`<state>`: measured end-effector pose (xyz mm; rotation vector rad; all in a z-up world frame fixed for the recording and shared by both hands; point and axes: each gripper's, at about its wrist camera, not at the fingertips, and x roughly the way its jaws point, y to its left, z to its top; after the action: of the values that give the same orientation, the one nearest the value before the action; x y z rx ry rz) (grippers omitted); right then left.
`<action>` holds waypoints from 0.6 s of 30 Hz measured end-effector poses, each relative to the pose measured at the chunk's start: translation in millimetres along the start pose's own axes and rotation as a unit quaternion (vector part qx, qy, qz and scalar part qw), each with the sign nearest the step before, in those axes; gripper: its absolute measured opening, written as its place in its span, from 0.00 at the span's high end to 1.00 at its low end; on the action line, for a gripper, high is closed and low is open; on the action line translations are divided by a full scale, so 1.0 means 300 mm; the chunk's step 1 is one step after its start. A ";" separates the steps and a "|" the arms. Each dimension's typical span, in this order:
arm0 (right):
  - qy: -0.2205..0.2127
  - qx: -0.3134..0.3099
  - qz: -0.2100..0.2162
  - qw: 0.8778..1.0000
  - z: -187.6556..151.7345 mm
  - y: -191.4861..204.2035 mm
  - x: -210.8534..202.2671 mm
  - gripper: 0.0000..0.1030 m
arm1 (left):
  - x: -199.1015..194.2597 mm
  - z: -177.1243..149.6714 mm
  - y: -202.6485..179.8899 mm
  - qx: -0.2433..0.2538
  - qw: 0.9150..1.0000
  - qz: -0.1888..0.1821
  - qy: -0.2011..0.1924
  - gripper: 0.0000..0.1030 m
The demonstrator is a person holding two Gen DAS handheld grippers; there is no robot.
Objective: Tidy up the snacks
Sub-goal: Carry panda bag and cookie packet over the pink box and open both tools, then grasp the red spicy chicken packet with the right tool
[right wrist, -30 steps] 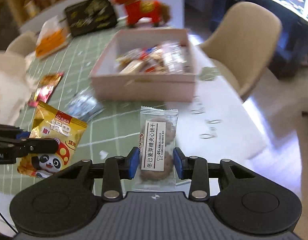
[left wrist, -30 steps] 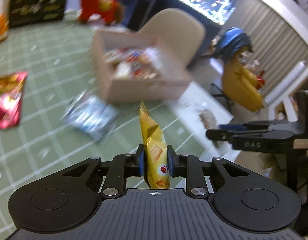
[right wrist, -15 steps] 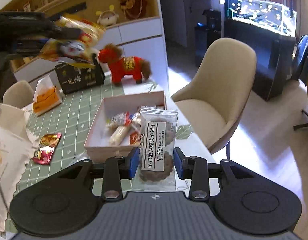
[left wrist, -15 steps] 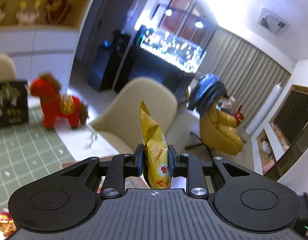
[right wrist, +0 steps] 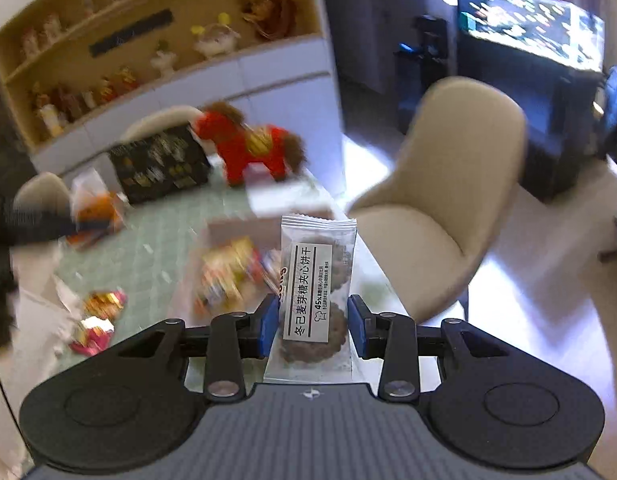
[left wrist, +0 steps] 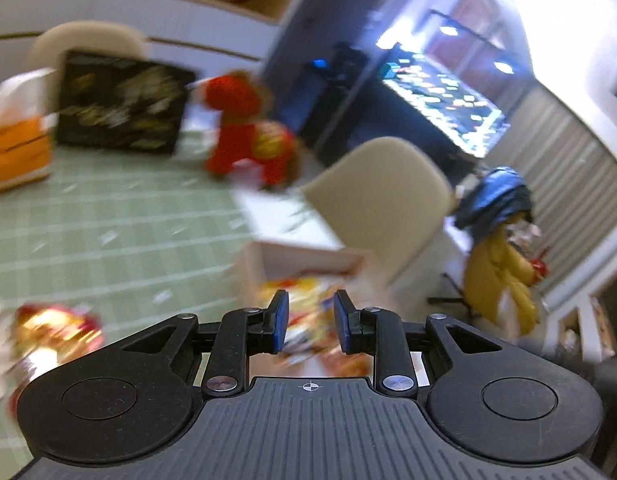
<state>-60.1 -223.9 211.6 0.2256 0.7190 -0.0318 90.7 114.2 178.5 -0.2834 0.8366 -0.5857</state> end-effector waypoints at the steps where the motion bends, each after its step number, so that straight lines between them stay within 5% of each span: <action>1: 0.001 -0.002 0.011 1.000 0.055 0.015 0.030 0.63 | -0.023 -0.017 0.037 -0.009 1.000 0.012 0.000 0.73; 4: 0.013 -0.004 0.007 1.000 0.190 0.061 0.141 0.40 | -0.103 -0.054 0.156 -0.047 0.998 0.049 -0.009 0.73; 8: 0.024 0.012 0.000 1.000 0.227 0.125 0.219 0.37 | -0.233 -0.081 0.338 -0.108 0.988 0.101 -0.036 0.73; 12: 0.055 0.021 0.027 0.998 0.121 0.193 0.259 0.30 | -0.244 -0.090 0.516 -0.167 0.975 0.145 -0.029 0.73; 18: 0.120 -0.016 0.009 0.993 -0.118 0.329 0.322 0.30 | -0.074 -0.080 0.589 -0.113 0.977 0.181 0.010 0.73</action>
<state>0.1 -115.4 141.7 0.2065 0.9555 0.0245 126.8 269.8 95.9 -0.3229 0.9496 -0.1519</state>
